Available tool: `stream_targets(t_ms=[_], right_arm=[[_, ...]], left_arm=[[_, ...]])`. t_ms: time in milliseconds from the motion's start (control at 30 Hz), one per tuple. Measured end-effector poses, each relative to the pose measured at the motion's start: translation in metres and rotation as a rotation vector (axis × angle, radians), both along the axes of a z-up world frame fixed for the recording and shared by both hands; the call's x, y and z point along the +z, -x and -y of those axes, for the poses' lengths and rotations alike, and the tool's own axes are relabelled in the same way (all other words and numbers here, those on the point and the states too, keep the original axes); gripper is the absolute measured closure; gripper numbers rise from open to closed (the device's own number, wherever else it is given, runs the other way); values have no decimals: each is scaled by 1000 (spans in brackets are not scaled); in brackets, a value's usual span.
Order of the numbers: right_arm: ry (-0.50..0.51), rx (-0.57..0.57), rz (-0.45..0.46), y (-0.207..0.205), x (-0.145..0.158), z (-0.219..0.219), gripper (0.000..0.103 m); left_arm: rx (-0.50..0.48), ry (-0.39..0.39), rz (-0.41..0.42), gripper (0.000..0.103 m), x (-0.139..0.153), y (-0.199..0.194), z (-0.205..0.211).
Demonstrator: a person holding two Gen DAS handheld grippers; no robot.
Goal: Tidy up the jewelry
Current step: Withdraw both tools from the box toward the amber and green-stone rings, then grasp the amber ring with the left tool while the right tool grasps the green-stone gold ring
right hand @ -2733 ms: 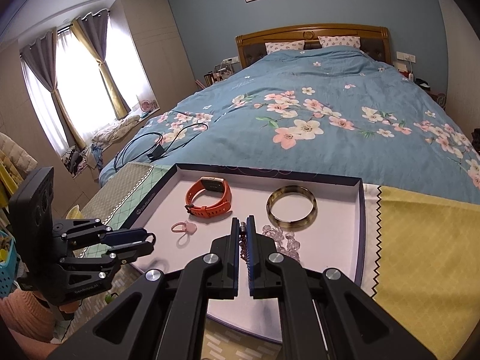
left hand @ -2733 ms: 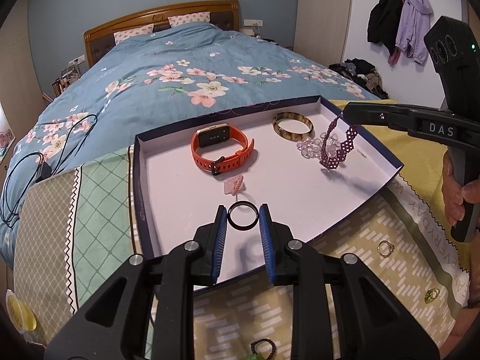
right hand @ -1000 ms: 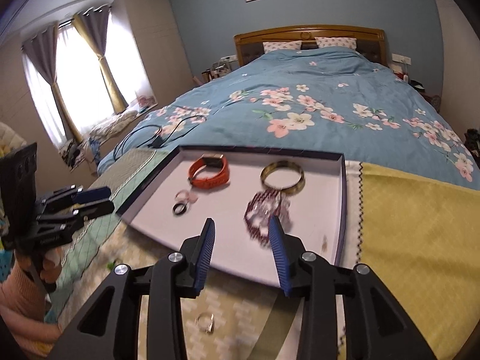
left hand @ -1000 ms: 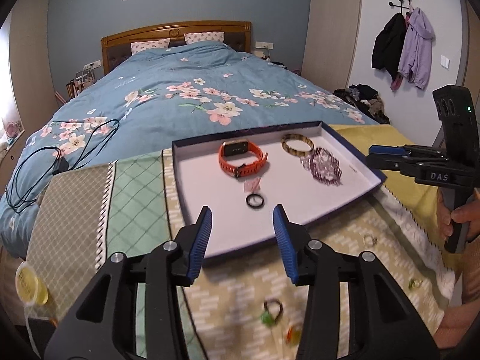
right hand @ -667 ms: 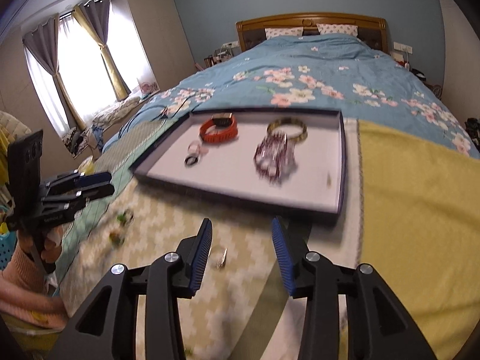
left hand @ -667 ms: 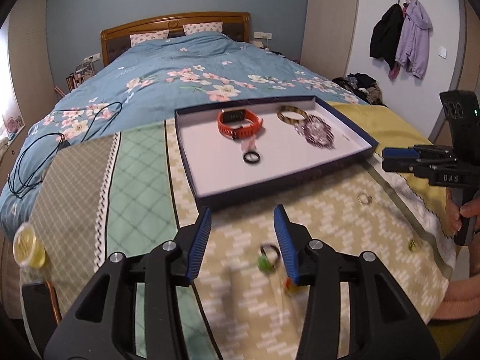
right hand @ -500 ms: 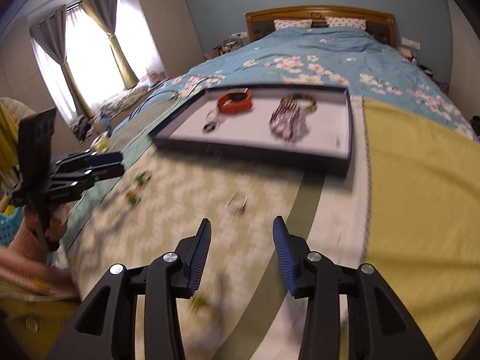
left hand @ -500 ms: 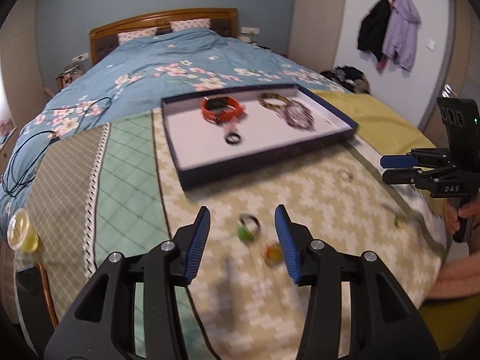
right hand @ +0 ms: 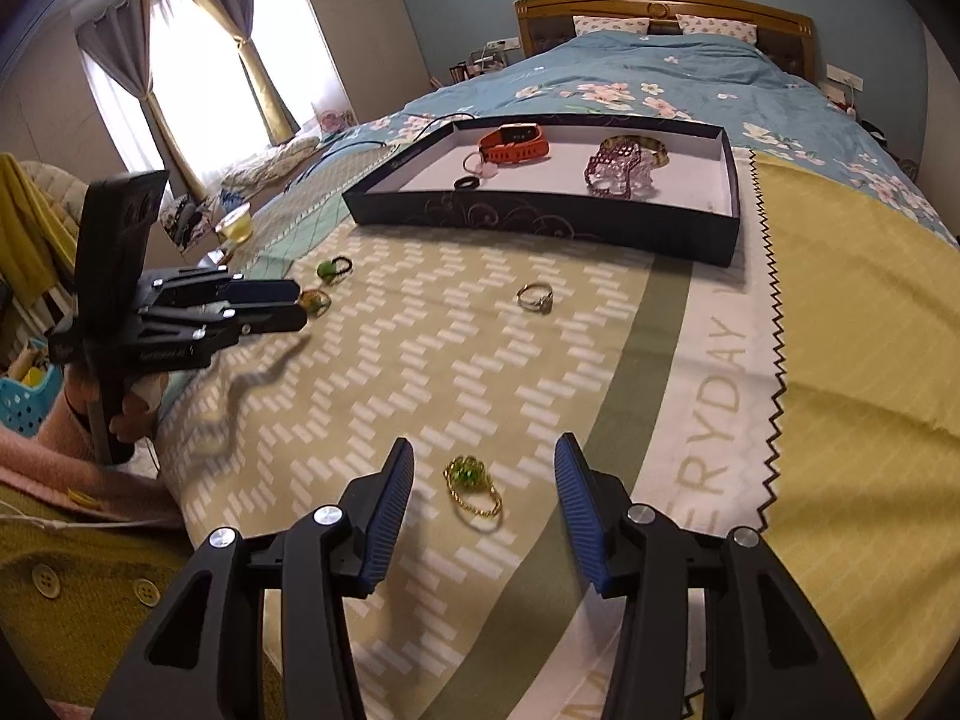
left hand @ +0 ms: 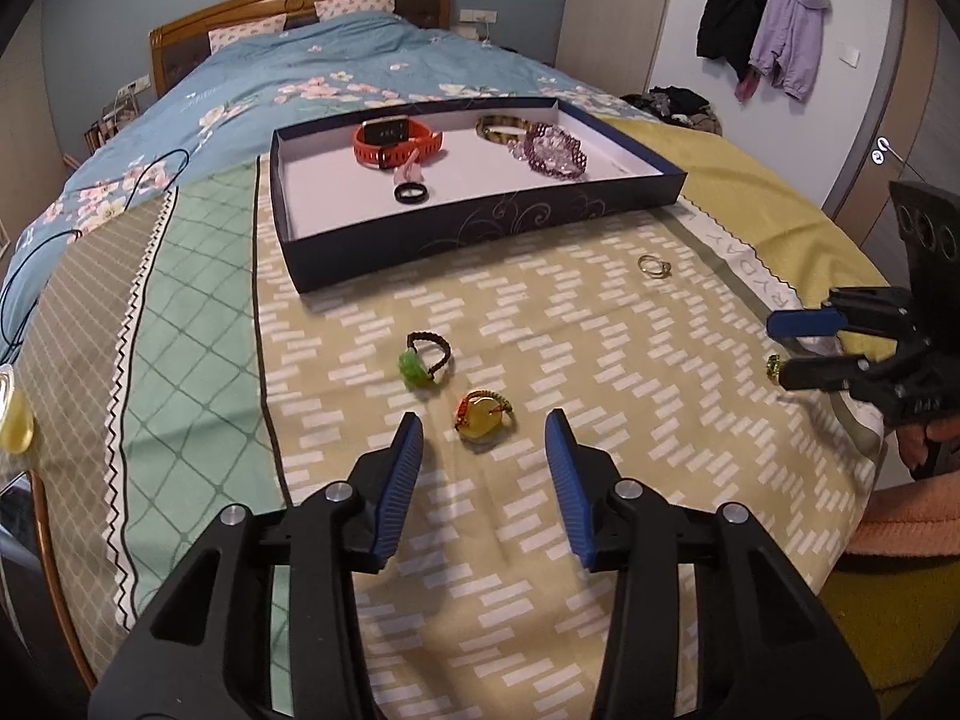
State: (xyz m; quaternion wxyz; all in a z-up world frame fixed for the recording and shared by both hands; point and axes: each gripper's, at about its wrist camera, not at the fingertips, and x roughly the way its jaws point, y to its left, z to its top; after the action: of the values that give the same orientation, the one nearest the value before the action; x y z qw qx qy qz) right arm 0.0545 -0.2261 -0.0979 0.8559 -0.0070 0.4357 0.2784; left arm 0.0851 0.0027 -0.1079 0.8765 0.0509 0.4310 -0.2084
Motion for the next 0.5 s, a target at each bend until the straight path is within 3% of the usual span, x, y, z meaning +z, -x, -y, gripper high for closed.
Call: stream_targets(t_ms=[67, 300, 433, 500], right_arm=[[12, 6, 14, 3, 0, -2, 58], [68, 16, 45, 8, -2, -6, 90], [63, 12, 49, 7, -3, -5, 92], [56, 9, 46, 5, -3, -4, 92]], left_arm=[[5, -5, -7, 63, -2, -3, 1], [11, -18, -10, 68, -3, -6, 6], [21, -25, -6, 84, -3, -7, 7], [21, -17, -7, 86, -3, -7, 6]])
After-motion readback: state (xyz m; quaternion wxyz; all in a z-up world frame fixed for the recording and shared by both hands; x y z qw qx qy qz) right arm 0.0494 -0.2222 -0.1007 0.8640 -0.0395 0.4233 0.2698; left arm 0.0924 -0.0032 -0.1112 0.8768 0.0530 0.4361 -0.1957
